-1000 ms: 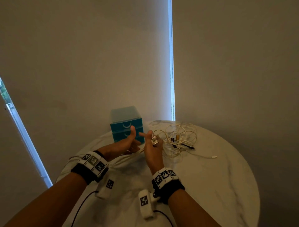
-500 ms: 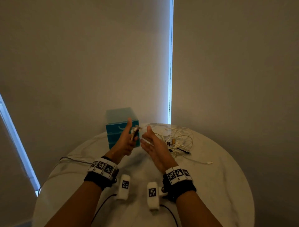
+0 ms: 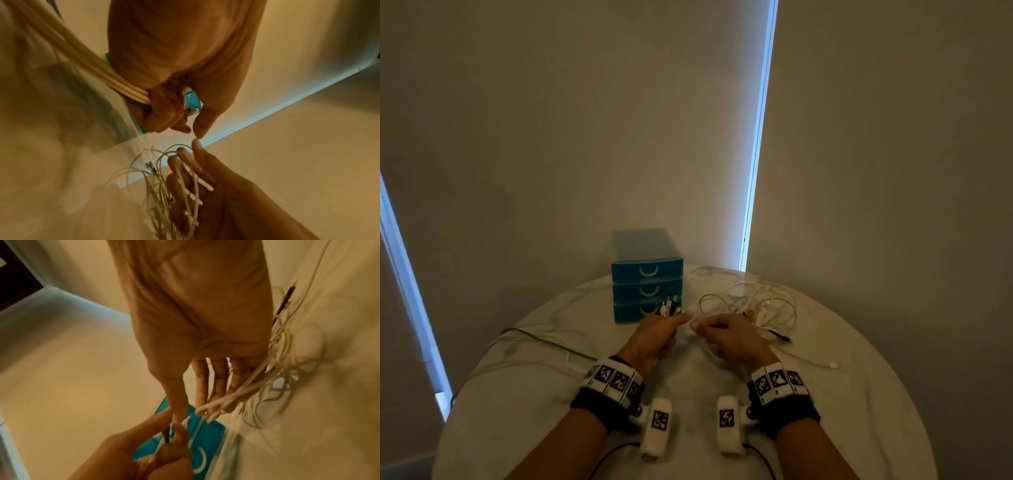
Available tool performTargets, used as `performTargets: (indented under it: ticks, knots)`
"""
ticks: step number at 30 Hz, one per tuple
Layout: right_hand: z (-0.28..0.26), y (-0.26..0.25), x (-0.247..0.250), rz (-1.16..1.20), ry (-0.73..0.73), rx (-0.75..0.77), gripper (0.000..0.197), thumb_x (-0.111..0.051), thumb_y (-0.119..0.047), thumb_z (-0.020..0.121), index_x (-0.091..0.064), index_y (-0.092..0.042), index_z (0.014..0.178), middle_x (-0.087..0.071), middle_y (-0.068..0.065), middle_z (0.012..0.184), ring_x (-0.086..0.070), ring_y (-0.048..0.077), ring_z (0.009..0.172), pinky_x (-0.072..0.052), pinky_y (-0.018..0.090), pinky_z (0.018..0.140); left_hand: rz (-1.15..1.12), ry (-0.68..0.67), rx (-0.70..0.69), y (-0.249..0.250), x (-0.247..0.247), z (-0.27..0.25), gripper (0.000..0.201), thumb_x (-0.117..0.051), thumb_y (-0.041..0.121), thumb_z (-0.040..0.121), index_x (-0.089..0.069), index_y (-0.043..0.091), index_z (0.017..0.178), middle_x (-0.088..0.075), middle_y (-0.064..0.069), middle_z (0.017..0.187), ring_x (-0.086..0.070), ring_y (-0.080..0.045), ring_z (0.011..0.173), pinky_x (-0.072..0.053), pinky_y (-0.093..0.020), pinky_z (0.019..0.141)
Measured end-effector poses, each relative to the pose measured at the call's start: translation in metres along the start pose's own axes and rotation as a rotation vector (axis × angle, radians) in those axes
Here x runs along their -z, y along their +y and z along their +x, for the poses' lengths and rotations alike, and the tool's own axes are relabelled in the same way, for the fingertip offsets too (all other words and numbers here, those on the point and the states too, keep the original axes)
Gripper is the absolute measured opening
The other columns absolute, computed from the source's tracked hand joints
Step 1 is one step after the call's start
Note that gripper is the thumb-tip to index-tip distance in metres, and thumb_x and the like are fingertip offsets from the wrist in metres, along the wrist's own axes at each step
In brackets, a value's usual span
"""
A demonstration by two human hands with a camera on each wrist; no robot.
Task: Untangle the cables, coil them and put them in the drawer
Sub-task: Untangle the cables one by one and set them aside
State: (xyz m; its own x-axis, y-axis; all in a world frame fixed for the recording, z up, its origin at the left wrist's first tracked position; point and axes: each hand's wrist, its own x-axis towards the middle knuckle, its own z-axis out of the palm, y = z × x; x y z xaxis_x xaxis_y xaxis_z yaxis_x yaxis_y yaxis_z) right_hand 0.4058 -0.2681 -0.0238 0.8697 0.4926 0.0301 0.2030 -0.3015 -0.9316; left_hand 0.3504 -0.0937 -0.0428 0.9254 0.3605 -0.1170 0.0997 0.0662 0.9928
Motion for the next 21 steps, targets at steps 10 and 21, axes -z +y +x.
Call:
performTargets:
  ticks: [10, 21]
  knots:
    - [0.006, -0.006, 0.005, 0.386, 0.211, 0.196, 0.029, -0.084, -0.014, 0.09, -0.078, -0.017, 0.118, -0.083, 0.001, 0.103, -0.079, 0.014, 0.099, -0.064, 0.027, 0.085, 0.031, -0.007, -0.06, 0.002, -0.002, -0.002, 0.055, -0.072, 0.063, 0.092, -0.077, 0.011, 0.109, -0.036, 0.01, 0.054, -0.033, -0.008, 0.048, -0.023, -0.025, 0.048]
    - [-0.002, -0.003, 0.007, 0.358, 0.351, 0.22, 0.016, -0.082, -0.008, 0.091, -0.081, -0.014, 0.106, -0.083, 0.002, 0.094, -0.08, 0.016, 0.09, -0.065, 0.029, 0.079, 0.143, 0.003, -0.223, 0.007, -0.002, -0.013, 0.024, -0.08, 0.031, 0.095, -0.069, 0.025, 0.074, -0.049, 0.018, 0.047, -0.043, 0.0, 0.041, -0.033, -0.016, 0.043]
